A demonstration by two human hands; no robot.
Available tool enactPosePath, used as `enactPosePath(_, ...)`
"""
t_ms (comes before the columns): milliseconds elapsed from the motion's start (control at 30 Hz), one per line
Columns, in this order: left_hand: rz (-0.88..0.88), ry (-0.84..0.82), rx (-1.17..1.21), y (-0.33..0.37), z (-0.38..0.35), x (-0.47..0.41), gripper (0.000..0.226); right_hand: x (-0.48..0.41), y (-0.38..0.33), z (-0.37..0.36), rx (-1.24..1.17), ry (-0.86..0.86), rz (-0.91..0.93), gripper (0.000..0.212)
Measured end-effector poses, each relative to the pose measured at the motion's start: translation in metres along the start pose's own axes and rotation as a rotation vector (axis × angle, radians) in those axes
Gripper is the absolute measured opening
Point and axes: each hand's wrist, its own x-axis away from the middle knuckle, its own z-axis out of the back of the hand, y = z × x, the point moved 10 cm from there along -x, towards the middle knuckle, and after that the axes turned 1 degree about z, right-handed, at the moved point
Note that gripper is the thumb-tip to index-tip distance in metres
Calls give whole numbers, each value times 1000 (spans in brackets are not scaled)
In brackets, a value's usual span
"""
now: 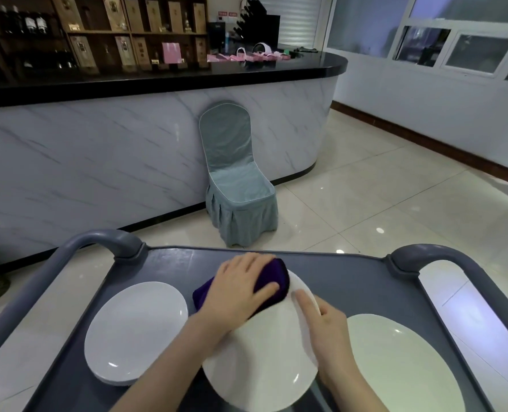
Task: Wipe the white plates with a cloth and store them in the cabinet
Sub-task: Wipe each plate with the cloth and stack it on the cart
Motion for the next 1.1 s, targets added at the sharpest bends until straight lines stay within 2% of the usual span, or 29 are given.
enactPosePath(67,153,-21,291,-26,7,2,36,-5,-18,11,114,-22,84,38)
enactPosePath(133,226,15,480,-38,11,7,16,-11,-37,18,207,-61,166,32)
enactPosePath(200,204,32,549,-32,15,9,18,-13,-51,11,320,-148,243,25)
enactPosePath(267,122,-13,540,-13,16,6,30,-10,-57,-8,453,-262,325,20)
enactPosePath(367,57,-100,502,1,15,1,40,-6,-56,-23,488,-339,363,35)
enactPosePath(467,156,-50,591,-16,17,9,29,-9,-61,-9,425,-280,357,24)
enactPosePath(600,484,150,866,-52,6,40,20,-17,-48,29,205,-11,211,28)
enactPosePath(667,528,183,855,-57,4,44,22,-16,-42,33,163,18,160,27)
enactPosePath(767,405,123,786,-49,16,29,20,-13,-55,20,217,-102,211,24)
enactPosePath(867,189,-78,620,-21,20,12,26,-9,-66,-12,440,-319,297,29)
enactPosePath(933,127,-146,529,-12,18,10,26,-6,-66,-25,514,-399,327,36)
enactPosePath(1000,203,-70,621,-21,19,17,22,-8,-71,-17,462,-336,341,33)
enactPosePath(1100,517,190,919,-56,12,45,23,-14,-60,17,197,-73,233,25)
